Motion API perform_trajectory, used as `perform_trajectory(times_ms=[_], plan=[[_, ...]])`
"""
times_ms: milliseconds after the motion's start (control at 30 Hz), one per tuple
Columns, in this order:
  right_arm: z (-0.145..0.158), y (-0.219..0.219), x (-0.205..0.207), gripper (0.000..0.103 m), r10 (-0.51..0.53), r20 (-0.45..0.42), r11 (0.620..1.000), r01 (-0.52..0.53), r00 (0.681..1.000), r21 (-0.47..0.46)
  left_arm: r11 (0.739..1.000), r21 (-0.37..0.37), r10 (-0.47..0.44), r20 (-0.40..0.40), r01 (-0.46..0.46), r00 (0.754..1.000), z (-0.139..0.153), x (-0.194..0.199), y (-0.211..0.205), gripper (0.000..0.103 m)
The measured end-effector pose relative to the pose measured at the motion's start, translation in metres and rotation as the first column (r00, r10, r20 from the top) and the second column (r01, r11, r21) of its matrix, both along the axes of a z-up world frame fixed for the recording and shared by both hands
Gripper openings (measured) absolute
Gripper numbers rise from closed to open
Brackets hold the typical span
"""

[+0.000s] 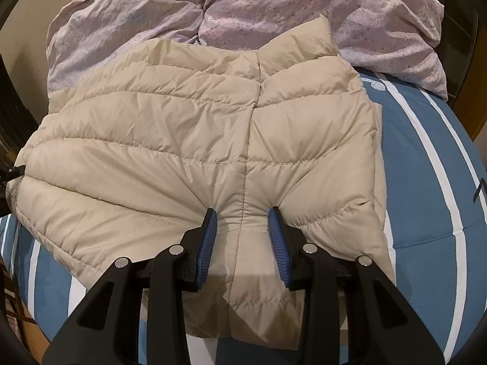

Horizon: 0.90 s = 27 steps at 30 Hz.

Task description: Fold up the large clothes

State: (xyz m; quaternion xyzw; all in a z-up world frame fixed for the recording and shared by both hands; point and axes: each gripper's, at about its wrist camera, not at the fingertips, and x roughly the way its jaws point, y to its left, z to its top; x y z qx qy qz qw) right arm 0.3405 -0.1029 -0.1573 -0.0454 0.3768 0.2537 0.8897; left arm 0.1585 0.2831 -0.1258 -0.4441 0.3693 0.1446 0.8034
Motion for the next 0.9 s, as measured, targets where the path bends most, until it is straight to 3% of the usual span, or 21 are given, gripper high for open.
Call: perform_trajectory(times_ms=[167, 267, 433, 600, 900], plan=[[0.000, -0.001, 0.002, 0.038, 0.007, 0.005, 1.000, -0.007, 1.000, 0.009, 0.999, -0.047, -0.008, 0.042, 0.010, 0.999, -0.002, 0.001, -0.002, 0.032], [0.000, -0.001, 0.001, 0.038, 0.009, 0.009, 1.000, -0.009, 1.000, 0.012, 0.999, -0.035, -0.017, 0.068, 0.019, 0.998, 0.006, 0.001, -0.006, 0.020], [-0.001, -0.001, -0.001, 0.038, 0.010, 0.020, 1.000, -0.010, 1.000, 0.013, 0.999, -0.021, -0.021, 0.150, 0.025, 0.988, 0.034, 0.000, -0.014, 0.015], [-0.001, 0.000, -0.001, 0.038, 0.014, 0.023, 1.000, -0.014, 1.000, 0.018, 0.998, -0.018, -0.058, 0.277, 0.066, 0.959, 0.080, 0.004, -0.032, 0.014], [-0.002, -0.002, 0.000, 0.038, 0.023, 0.018, 0.999, -0.024, 1.000, 0.036, 0.985, 0.004, -0.163, 0.383, 0.175, 0.909, 0.140, 0.040, -0.099, 0.014]])
